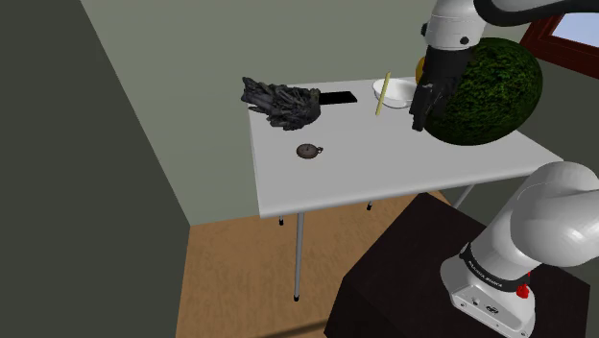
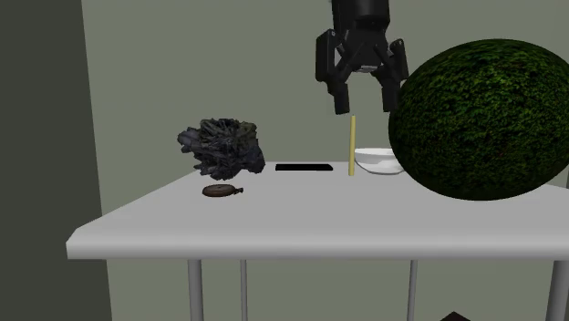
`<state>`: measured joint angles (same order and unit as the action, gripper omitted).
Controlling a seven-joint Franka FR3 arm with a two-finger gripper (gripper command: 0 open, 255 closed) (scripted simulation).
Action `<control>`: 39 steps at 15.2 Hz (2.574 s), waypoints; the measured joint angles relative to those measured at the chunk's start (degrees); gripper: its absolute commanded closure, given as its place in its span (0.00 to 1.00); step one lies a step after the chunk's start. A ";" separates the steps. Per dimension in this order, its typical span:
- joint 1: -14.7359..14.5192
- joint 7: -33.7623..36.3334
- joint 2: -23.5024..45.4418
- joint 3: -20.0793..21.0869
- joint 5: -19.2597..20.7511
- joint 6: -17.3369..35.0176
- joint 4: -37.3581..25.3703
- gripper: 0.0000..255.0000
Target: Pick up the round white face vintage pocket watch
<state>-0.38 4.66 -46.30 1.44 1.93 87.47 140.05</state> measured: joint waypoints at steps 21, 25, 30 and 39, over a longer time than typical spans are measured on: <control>-2.64 12.31 35.58 9.88 -2.22 25.96 -14.99 0.00; -3.07 14.77 43.10 11.10 -0.65 28.58 -20.75 0.00; -3.32 15.69 45.23 11.42 -0.11 31.99 -19.57 0.00; -3.30 15.93 46.25 11.42 0.22 34.72 -17.97 1.00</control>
<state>-3.69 20.58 -0.05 12.86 2.15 122.20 122.09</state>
